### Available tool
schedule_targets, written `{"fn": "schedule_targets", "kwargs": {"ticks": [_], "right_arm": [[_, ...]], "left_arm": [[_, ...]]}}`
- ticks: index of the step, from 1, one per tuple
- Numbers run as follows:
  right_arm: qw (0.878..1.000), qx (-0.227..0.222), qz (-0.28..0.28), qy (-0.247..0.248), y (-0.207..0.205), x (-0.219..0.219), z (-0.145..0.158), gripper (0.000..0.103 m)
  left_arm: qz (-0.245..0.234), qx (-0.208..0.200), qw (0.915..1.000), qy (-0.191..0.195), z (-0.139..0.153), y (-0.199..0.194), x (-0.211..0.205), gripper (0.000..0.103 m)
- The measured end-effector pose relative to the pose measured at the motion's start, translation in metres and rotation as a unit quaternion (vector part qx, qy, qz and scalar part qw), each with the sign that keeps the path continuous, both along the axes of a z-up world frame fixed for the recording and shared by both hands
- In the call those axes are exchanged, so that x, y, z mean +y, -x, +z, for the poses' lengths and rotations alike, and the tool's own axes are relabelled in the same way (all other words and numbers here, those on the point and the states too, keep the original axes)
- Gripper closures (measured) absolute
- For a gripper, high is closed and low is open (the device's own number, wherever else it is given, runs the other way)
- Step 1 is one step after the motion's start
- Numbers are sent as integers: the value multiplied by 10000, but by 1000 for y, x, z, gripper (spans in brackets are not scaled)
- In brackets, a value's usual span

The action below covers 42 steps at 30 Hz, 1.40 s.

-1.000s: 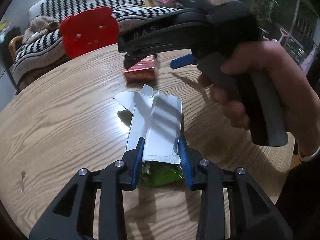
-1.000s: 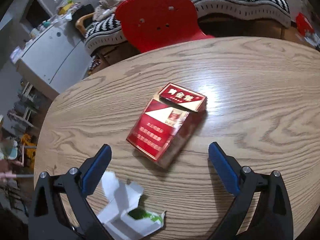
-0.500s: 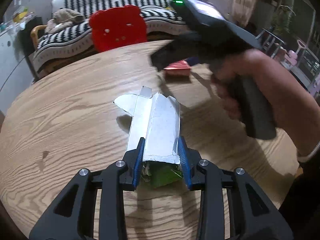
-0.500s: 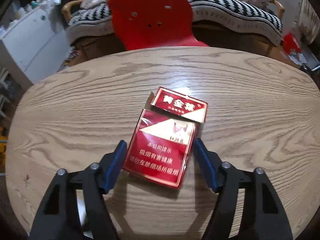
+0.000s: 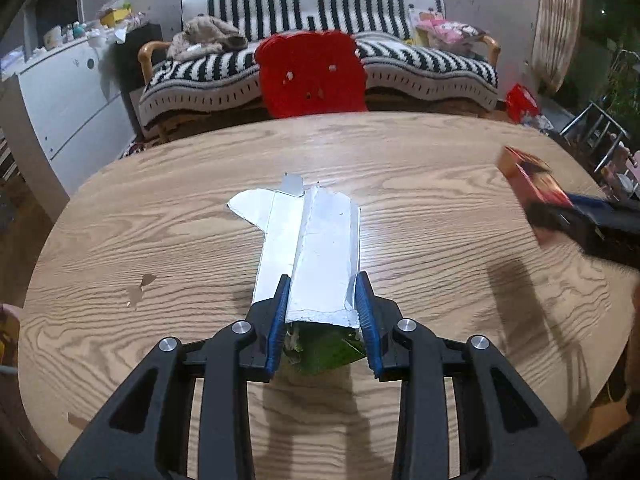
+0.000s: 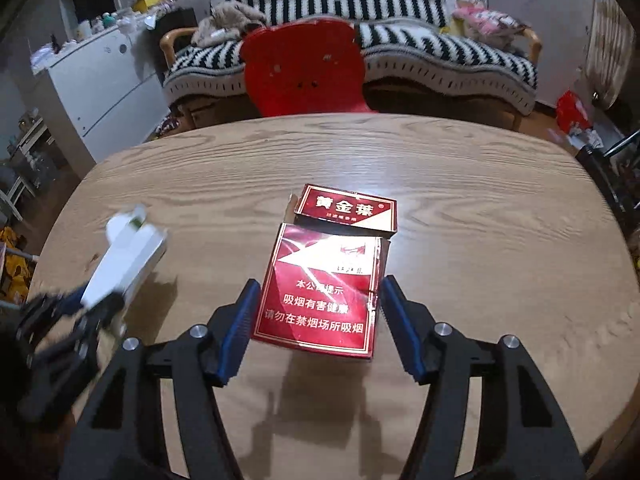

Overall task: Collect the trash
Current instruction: 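Carry the white paper and red cigarette pack to the black bin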

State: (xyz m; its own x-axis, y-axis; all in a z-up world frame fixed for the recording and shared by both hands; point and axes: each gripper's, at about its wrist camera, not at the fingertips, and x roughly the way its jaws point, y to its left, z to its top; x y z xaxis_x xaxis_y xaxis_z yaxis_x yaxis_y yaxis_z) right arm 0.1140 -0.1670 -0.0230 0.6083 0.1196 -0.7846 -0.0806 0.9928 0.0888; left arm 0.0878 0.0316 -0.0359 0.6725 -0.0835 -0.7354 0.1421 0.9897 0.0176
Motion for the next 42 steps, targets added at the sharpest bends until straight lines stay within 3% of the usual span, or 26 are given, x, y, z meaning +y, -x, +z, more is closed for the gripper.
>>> {"fn": "schedule_targets", "kwargs": {"ticks": [4, 9, 19, 26, 35, 38, 42], "right_arm": [[10000, -80, 21, -5, 50, -16, 6, 42], [9998, -77, -183, -4, 93, -54, 3, 42], [9984, -255, -494, -128, 140, -128, 12, 42], [9961, -449, -756, -3, 180, -184, 21, 42], [9809, -390, -1903, -71, 254, -303, 16, 42], [9706, -400, -2373, -112, 292, -345, 17, 42], [9513, -359, -3051, -266, 345, -398, 11, 42]], "left_arm": [[-85, -52, 9999, 95, 8, 12, -17, 71], [-343, -201, 9992, -83, 14, 32, -56, 71], [-674, -205, 9975, 34, 26, 56, -135, 71], [-1154, -124, 9932, 38, 27, 68, -207, 71], [-2159, -98, 9763, 129, 26, 107, -320, 71], [-2551, 19, 9665, 284, 20, 125, -361, 71], [-3211, 248, 9455, 477, 10, 158, -419, 71]]}}
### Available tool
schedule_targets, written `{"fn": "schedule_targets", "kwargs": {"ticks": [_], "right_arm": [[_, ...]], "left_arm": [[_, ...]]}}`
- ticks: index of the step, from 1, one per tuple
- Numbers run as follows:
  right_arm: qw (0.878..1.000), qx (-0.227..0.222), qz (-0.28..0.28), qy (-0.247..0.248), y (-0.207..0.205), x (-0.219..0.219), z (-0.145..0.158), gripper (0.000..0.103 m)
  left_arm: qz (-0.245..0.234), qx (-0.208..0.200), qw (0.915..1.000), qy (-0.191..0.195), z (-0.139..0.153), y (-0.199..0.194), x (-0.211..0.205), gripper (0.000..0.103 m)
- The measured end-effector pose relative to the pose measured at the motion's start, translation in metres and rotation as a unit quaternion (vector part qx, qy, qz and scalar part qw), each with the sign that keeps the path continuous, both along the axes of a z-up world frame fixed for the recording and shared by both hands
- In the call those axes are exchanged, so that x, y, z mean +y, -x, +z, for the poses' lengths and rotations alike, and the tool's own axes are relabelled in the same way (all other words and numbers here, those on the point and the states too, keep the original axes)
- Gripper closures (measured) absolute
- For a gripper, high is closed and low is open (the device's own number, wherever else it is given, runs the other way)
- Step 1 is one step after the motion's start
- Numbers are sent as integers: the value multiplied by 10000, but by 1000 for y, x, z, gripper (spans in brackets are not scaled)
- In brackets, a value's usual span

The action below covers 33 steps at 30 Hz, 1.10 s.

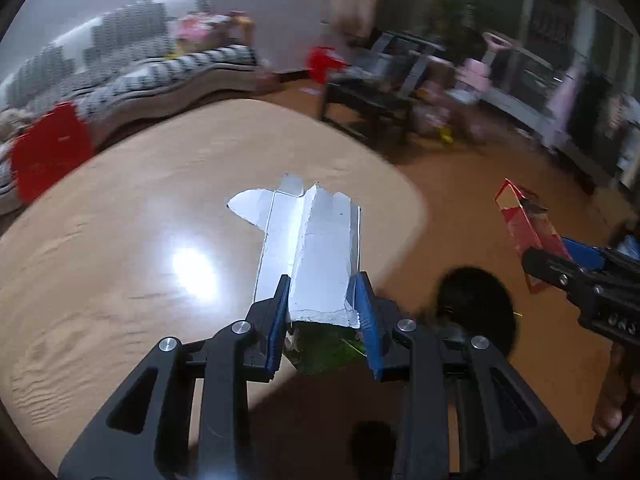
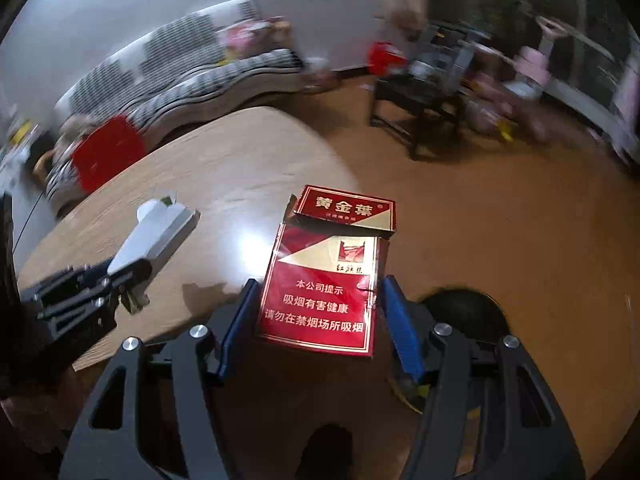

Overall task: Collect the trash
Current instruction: 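Carry the white paper and red cigarette pack to the black bin, then open both tools over the black bin to release the items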

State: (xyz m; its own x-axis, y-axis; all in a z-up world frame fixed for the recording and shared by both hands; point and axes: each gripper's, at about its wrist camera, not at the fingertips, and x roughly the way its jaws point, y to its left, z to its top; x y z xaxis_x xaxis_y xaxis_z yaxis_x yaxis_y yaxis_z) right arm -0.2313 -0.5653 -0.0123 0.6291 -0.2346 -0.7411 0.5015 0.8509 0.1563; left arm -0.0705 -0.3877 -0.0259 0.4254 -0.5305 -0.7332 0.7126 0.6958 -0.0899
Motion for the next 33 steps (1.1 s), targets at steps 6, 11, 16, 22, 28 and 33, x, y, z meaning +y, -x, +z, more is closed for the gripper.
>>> {"fn": "schedule_targets", "kwargs": {"ticks": [6, 11, 16, 22, 28, 33], "right_arm": [[9940, 84, -1009, -424, 74, -74, -19, 42], [9879, 217, -1404, -620, 102, -111, -36, 42], [9847, 273, -1543, -764, 102, -123, -42, 42], [9827, 354, -1615, -830, 97, -128, -49, 42], [9802, 371, -1742, -866, 92, -130, -49, 41], [9762, 439, -1901, -945, 92, -136, -54, 41]], "left_arm": [[-1019, 320, 9942, 100, -26, 56, -75, 71], [-1520, 711, 9858, 36, -55, 82, -117, 71], [-1642, 806, 9831, -109, -74, 87, -143, 71], [-1705, 890, 9813, -114, -82, 82, -167, 71], [-1811, 942, 9789, -115, -85, 80, -172, 71], [-1848, 1093, 9767, -66, -89, 70, -182, 71]]}}
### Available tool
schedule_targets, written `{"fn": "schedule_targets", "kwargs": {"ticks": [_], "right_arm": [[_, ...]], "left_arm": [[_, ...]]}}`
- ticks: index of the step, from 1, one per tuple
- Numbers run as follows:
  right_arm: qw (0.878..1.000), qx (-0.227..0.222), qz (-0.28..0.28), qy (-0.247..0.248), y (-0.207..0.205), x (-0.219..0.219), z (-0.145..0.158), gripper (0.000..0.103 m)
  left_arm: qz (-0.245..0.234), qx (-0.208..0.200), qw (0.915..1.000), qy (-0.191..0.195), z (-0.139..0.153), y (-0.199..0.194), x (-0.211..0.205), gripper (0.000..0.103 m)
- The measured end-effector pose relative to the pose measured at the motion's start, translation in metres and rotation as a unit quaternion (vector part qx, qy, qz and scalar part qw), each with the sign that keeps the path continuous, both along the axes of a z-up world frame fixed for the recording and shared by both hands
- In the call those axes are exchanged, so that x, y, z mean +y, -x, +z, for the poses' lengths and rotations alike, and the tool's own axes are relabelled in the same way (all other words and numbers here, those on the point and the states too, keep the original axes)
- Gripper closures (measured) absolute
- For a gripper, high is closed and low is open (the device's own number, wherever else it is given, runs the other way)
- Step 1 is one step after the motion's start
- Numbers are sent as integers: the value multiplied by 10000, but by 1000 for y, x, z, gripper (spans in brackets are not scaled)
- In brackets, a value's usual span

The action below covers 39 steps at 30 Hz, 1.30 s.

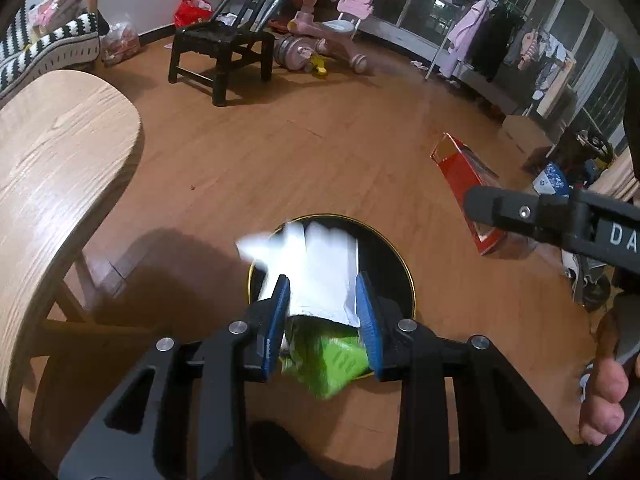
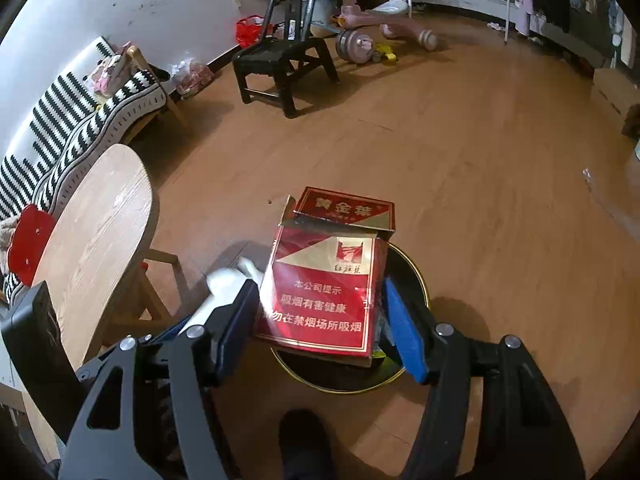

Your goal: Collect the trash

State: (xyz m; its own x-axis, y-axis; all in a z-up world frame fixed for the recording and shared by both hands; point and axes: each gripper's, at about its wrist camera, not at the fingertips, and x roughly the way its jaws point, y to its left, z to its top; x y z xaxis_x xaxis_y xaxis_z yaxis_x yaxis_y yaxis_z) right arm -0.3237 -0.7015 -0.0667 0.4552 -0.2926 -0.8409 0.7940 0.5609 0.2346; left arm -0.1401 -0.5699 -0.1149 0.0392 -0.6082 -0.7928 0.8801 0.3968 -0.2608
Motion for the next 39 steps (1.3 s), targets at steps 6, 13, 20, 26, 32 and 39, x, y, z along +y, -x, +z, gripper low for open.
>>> {"fn": "schedule_targets", "kwargs": {"ticks": [6, 13, 20, 26, 32, 39], "right_arm": [[9998, 92, -96, -118, -9, -5, -6, 25], [9997, 225, -49, 59, -29, 7, -2, 21], [9987, -46, 331, 395, -48, 39, 22, 17], [9916, -402, 964, 761, -93, 81, 49, 8], [9721, -866, 1937, 1000, -169, 161, 70, 8], [9319, -1142, 3277, 1051, -263, 293, 88, 7]], "left_arm": [[159, -33, 9998, 96, -3, -18, 3, 33], [540, -93, 9983, 219, 15, -40, 37, 13], [808, -472, 9945, 460, 60, -52, 101, 7], [1398, -1150, 9832, 244, 89, -80, 191, 7], [2862, -1830, 9405, 98, 121, -130, 333, 7], [4401, -2019, 8742, -357, 133, -168, 483, 7]]}}
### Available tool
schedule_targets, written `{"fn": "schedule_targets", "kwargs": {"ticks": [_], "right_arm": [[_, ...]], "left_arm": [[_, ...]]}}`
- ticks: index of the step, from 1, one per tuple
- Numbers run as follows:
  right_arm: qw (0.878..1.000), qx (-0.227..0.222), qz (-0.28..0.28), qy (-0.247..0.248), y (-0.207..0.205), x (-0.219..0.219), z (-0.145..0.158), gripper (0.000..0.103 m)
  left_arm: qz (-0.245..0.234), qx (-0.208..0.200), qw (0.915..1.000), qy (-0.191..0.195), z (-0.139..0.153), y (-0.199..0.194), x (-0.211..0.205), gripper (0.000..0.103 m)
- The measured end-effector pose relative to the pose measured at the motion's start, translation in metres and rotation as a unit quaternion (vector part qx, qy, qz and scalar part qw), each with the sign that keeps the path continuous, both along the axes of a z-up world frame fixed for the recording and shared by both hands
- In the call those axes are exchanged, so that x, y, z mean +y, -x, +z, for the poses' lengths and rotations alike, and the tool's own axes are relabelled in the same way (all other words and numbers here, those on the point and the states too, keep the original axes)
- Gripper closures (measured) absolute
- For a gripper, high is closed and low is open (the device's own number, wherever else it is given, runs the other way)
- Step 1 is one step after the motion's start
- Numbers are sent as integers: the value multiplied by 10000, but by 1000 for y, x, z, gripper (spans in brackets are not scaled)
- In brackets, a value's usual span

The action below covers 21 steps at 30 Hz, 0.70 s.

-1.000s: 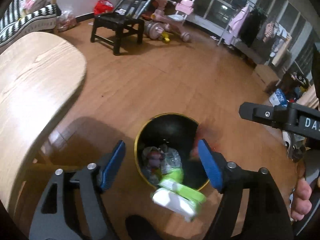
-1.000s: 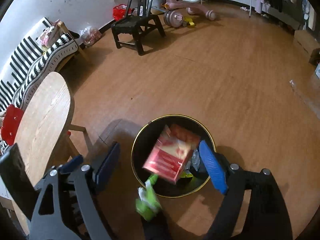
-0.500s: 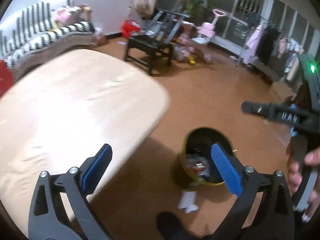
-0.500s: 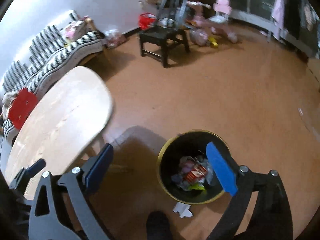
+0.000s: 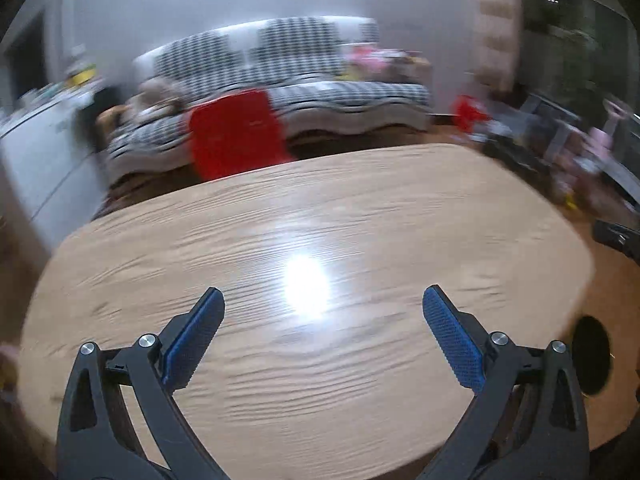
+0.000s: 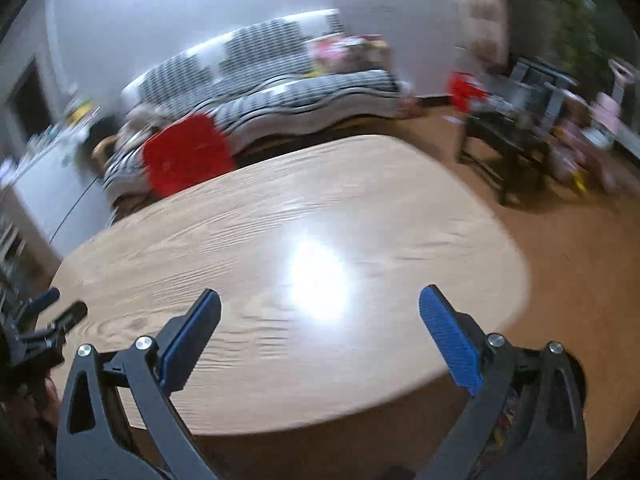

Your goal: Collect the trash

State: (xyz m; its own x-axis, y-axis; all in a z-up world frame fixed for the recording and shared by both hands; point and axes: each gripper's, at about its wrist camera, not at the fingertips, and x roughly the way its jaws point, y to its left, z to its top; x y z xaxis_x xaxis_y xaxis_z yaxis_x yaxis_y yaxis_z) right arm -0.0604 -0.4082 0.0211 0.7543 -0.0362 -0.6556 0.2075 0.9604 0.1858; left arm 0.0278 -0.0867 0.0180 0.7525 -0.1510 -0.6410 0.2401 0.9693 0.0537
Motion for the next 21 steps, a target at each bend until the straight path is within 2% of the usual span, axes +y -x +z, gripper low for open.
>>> {"fn": "schedule_targets", "kwargs": {"ticks": [3, 5, 10, 15, 18, 21], "right_arm": [[9975, 111, 634, 287, -33, 68, -3, 7], [9952, 161, 866, 422, -45, 98, -7, 7], [9905, 257, 1210, 605, -66, 154, -19, 7], [9894, 343, 1284, 585, -83, 180, -30, 7], [9882, 400, 1317, 667, -91, 184, -37, 7], [9884, 477, 1293, 640, -96, 176, -42, 7]], "left_arm": [[529, 42, 9986, -1, 1, -5, 55, 7], [820, 121, 9966, -23, -3, -8, 88, 7], [1161, 428, 9923, -81, -15, -17, 131, 7], [1274, 458, 9908, -18, -21, -25, 149, 7], [1208, 587, 9908, 166, -27, -27, 156, 7], [1200, 500, 9915, 116, -25, -26, 151, 7]]}}
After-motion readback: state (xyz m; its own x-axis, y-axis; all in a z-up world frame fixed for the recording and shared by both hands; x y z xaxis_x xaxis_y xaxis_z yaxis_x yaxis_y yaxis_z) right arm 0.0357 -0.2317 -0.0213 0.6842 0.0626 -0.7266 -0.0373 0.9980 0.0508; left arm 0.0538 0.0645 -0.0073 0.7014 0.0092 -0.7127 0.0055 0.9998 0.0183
